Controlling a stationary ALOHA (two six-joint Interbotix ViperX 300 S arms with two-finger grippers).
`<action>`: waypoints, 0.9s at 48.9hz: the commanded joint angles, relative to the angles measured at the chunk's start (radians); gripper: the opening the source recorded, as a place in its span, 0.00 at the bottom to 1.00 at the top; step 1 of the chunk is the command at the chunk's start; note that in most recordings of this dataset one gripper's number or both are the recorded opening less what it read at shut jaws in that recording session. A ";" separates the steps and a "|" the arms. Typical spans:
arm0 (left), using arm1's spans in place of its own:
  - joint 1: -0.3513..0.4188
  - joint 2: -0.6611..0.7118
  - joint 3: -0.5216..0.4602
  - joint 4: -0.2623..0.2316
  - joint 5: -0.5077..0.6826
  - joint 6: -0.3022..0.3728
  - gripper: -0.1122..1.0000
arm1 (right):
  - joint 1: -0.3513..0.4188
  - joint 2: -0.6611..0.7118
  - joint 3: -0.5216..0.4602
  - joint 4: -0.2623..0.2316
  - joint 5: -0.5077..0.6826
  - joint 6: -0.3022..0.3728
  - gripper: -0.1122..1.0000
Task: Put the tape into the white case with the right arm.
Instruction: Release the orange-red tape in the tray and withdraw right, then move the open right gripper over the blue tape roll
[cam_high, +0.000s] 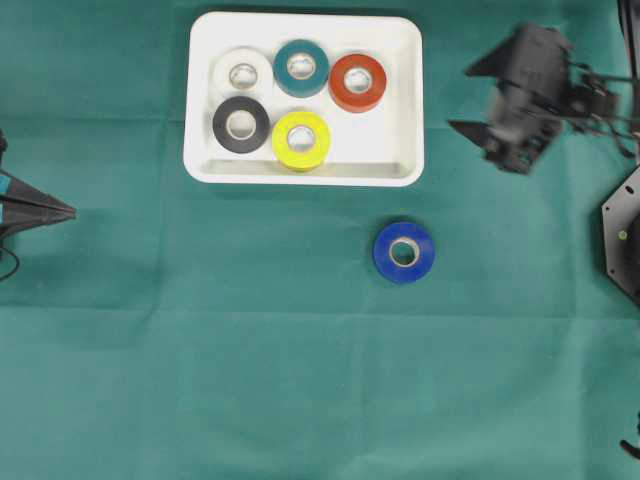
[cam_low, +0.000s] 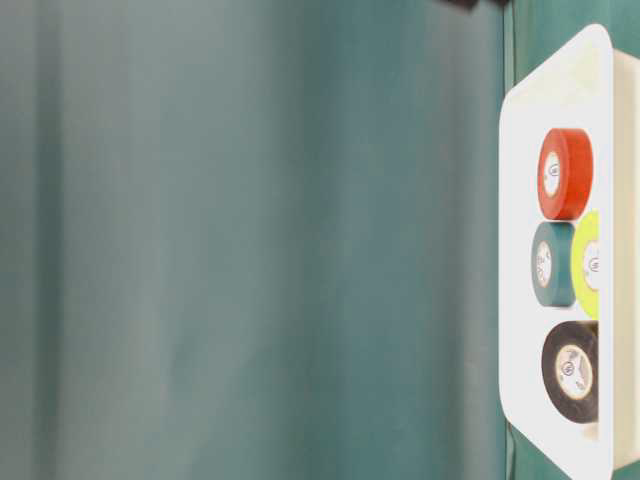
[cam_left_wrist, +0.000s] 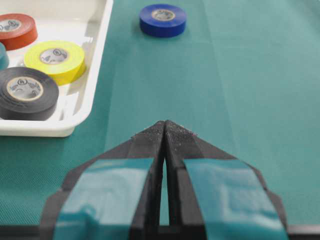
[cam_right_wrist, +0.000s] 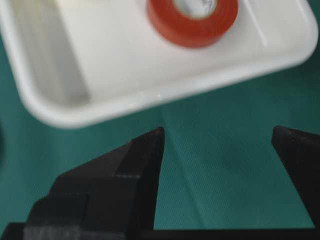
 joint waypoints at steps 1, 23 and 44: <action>-0.003 0.008 -0.011 0.002 -0.005 0.000 0.10 | -0.002 -0.106 0.063 -0.002 -0.049 0.005 0.73; -0.002 0.008 -0.011 0.000 -0.005 -0.002 0.10 | 0.089 -0.387 0.225 0.000 -0.071 0.011 0.72; -0.003 0.008 -0.011 0.002 -0.005 0.000 0.10 | 0.396 -0.399 0.258 0.005 -0.020 0.086 0.72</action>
